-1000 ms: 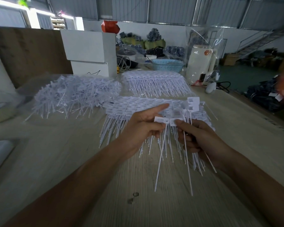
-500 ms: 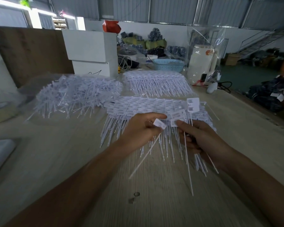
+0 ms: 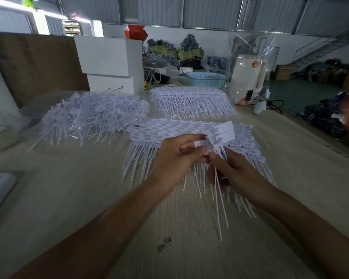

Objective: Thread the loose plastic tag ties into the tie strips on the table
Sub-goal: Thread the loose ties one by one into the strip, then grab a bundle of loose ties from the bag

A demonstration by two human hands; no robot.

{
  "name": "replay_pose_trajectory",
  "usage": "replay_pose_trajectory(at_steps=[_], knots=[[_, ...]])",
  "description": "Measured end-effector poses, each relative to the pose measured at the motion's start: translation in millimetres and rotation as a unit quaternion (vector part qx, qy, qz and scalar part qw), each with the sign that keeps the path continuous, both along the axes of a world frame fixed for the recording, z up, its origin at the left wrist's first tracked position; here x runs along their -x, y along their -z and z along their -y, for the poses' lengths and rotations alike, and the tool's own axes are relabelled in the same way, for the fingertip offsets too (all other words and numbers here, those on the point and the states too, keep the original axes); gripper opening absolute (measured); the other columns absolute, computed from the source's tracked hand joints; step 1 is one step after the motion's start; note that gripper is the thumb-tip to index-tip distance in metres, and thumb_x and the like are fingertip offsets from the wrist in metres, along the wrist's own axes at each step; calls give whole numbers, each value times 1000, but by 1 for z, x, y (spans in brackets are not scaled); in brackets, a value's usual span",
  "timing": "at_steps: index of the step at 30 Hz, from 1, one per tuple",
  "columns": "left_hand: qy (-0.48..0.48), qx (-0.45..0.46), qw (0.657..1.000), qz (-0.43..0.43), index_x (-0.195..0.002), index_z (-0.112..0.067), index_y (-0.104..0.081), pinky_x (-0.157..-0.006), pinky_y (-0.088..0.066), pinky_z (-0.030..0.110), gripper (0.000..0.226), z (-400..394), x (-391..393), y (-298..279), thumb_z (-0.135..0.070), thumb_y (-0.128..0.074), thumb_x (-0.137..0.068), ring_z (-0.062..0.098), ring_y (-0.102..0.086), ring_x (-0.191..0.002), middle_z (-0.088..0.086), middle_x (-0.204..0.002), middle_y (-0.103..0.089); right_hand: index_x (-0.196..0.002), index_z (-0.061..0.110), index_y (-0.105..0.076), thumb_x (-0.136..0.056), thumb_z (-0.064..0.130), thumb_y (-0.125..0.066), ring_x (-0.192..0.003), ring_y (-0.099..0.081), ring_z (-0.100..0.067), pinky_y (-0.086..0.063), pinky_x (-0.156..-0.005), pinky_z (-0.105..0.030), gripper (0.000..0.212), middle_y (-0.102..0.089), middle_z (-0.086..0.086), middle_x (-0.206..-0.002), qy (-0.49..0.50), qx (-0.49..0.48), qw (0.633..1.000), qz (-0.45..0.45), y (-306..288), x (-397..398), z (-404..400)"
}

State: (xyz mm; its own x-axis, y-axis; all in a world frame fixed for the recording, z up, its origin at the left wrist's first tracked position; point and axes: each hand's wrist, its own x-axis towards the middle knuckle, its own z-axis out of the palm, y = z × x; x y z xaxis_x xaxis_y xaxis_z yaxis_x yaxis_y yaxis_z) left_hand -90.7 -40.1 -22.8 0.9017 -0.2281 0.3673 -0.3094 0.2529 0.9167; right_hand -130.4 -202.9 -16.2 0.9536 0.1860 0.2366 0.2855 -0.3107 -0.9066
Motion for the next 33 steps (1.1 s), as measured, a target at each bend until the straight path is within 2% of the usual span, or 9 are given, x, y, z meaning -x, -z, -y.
replay_pose_trajectory(at_steps=[4, 7, 10, 13, 16, 19, 24, 28, 33], knots=[[-27, -5, 999, 26, -109, -13, -74, -78, -61, 32, 23, -1, -1, 0, -2, -70, -89, 24, -75, -88, 6, -96, -78, -114, 19, -64, -96, 35, -55, -62, -66, -25, -51, -54, -26, 25, -70, -18, -78, -70, -93, 990, -78, 0, 2, 3], [-65, -53, 993, 78, -109, -10, -73, -75, -61, 32, 18, 0, -2, 0, -5, -66, -94, 20, -75, -85, 3, -97, -77, -81, 28, -71, -100, 25, -55, -54, -57, -21, -45, -51, -28, 25, -62, -14, -70, -72, -103, 989, -80, 2, 2, 2], [-127, -98, 979, 127, -111, -18, -67, -77, -54, 23, 15, 3, 1, -2, -25, -60, -99, 10, -68, -92, 2, -107, -69, -70, 21, -60, -101, 25, -52, -47, -41, -16, -37, -49, -27, 32, -48, -7, -60, -64, -101, 990, -74, 3, 1, 2], [-66, -75, 990, 99, -127, -37, -50, -79, -49, 11, 40, 2, 8, -10, -51, -59, -91, -2, -61, -108, -1, -127, -56, -74, 18, -50, -101, 22, -51, -47, -35, -12, -34, -47, -23, 27, -41, -3, -59, -85, -99, 991, -27, 1, 3, 0], [-16, -46, 987, 154, -142, -34, -45, -85, -53, 17, 55, 2, 14, -17, -35, -67, -92, -1, -55, -123, -4, -136, -56, -72, 24, -50, -102, 20, -48, -47, -35, -11, -32, -45, -22, 31, -41, -3, -57, -128, -49, 990, 17, 2, 10, -9], [-21, -83, 973, 214, -126, -16, -67, -88, -51, 23, 35, 7, 19, -25, -21, -70, -91, 11, -64, -108, -3, -113, -68, -68, 17, -47, -104, 26, -46, -45, -32, -16, -31, -45, -23, 37, -42, -6, -55, -159, 7, 987, -8, 3, 13, -15], [-104, -114, 959, 237, -100, -15, -76, -77, -53, 37, 16, 11, 25, -23, -27, -68, -93, 17, -65, -84, 2, -86, -67, -63, 7, -45, -107, 13, -43, -46, -30, -19, -29, -48, -29, 45, -41, -2, -52, -167, 13, 985, -41, 8, 13, -17], [-227, -88, 934, 261, -76, -11, -68, -63, -46, 23, 28, 15, 20, -23, -28, -59, -97, 11, -61, -69, -1, -71, -62, -74, -5, -39, -101, 19, -52, -47, -30, -16, -26, -48, -31, 38, -38, -3, -55, -167, -74, 981, -69, 14, 8, -22], [-256, -138, 915, 279, -66, -7, -53, -54, -38, 34, 46, 11, 15, -20, -39, -48, -98, 11, -48, -57, -2, -60, -49, -74, 0, -45, -94, 14, -57, -47, -29, -11, -28, -47, -24, 27, -40, 0, -56, -190, -121, 965, -135, 15, 8, -22]])
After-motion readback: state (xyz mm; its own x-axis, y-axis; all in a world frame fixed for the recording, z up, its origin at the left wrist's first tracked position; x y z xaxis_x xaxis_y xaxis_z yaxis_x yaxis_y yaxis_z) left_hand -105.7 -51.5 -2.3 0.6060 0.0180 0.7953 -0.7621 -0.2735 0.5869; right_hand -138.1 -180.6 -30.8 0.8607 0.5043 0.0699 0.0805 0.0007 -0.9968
